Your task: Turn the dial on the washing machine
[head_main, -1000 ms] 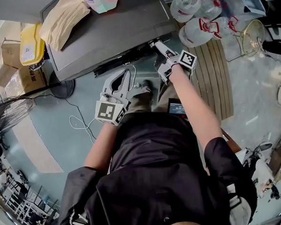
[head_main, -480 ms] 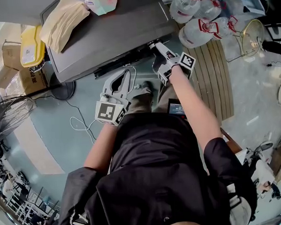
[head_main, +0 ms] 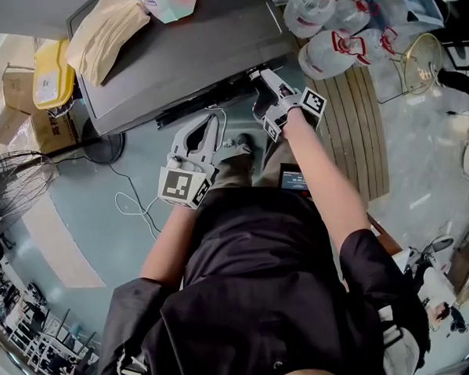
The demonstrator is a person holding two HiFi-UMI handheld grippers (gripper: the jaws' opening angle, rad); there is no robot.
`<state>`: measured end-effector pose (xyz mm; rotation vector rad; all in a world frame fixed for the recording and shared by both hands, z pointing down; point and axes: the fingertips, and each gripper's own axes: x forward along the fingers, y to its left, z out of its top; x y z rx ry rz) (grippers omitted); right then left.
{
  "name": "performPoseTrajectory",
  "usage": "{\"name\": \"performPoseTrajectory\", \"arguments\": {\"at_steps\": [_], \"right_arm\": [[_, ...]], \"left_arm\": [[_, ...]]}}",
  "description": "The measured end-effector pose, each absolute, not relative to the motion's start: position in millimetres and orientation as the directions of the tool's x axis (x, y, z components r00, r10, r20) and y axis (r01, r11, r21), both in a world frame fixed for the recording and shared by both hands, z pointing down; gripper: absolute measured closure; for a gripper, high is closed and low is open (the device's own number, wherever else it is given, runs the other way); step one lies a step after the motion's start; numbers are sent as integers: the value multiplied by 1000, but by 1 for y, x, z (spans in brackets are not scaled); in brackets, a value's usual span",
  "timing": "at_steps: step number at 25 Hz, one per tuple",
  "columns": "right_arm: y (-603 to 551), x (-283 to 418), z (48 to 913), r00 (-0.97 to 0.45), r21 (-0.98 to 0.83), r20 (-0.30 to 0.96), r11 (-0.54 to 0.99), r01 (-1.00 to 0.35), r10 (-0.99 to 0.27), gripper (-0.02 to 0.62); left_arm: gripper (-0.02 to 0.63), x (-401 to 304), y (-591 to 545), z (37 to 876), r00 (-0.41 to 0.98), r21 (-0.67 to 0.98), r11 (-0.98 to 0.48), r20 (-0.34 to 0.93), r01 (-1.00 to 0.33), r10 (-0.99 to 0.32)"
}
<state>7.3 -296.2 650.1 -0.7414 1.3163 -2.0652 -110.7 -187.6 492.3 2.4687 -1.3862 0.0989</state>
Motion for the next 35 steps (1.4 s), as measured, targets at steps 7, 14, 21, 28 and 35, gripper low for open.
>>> {"name": "performPoseTrajectory", "arguments": {"at_steps": [7,14,21,28,35], "right_arm": [[-296,7,650,-670,-907,135,-363,213,-730,333],[-295,6,651,-662,-888,130,-384,253,-738,333],[-295,7,652,-654,-873,128,-398,283,-745,333],[-295,7,651,-651,-857,118,-409,315,-750,333],[-294,7,651,-637,-834,111,-420,357,-763,333]], "left_arm": [[612,-109,-185,492,529,237,-483,204,-843,-824],[612,-108,-186,491,531,236,-486,198,-842,-824],[612,-106,-190,492,538,220,-497,204,-839,-818],[612,-103,-189,494,542,236,-496,207,-836,-815],[611,-107,-189,493,537,238,-491,198,-838,-820]]}}
